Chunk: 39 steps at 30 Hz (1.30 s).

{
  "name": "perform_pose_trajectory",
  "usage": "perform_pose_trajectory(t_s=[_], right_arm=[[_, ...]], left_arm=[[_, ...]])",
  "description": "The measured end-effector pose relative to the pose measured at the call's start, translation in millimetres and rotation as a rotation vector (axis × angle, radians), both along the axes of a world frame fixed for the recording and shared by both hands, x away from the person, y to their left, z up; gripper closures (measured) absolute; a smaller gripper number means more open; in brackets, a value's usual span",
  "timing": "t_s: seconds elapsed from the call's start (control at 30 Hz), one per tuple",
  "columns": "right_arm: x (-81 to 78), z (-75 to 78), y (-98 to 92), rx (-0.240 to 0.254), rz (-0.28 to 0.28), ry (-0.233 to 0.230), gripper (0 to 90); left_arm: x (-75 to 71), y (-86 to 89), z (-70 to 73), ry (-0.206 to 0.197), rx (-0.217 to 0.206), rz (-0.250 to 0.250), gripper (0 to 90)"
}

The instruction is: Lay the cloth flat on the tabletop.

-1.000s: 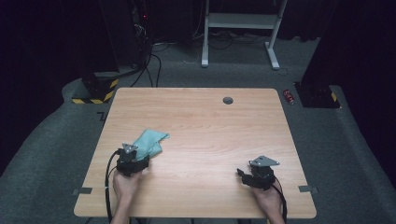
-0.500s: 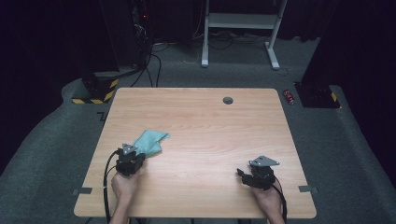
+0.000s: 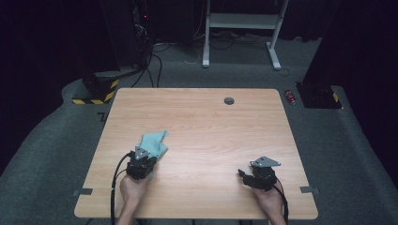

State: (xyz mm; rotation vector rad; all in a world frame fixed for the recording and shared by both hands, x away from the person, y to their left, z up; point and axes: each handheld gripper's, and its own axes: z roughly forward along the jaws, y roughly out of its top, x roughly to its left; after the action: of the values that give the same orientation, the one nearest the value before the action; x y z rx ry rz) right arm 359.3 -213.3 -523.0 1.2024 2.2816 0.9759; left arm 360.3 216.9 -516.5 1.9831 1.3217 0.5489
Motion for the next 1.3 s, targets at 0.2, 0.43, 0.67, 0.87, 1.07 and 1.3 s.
perform_pose_trajectory(t_s=[0.2,0.43,0.67,0.87,1.07,1.3], right_arm=[[0.0,0.0,0.0,0.0,0.0,0.0,36.7],[0.0,0.0,0.0,0.0,0.0,0.0,36.7],[0.0,0.0,0.0,0.0,0.0,0.0,36.7],[0.1,0.0,0.1,0.0,0.0,0.0,36.7],[0.3,0.0,0.1,-0.001,0.001,-0.001,36.7],[0.4,0.0,0.2,-0.001,0.0,-0.001,36.7]], left_arm=[[1.9,-16.4,2.1,-0.003,-0.001,-0.05,87.7],[7.4,-41.1,2.2,-0.002,-0.002,-0.116,87.7],[12.5,-63.4,2.9,-0.003,0.024,-0.172,87.7],[14.9,-81.5,2.8,-0.006,0.015,-0.215,87.8],[18.1,-97.1,2.7,0.003,0.004,-0.267,87.7],[20.9,-125.9,4.3,-0.003,0.007,-0.35,87.8]])
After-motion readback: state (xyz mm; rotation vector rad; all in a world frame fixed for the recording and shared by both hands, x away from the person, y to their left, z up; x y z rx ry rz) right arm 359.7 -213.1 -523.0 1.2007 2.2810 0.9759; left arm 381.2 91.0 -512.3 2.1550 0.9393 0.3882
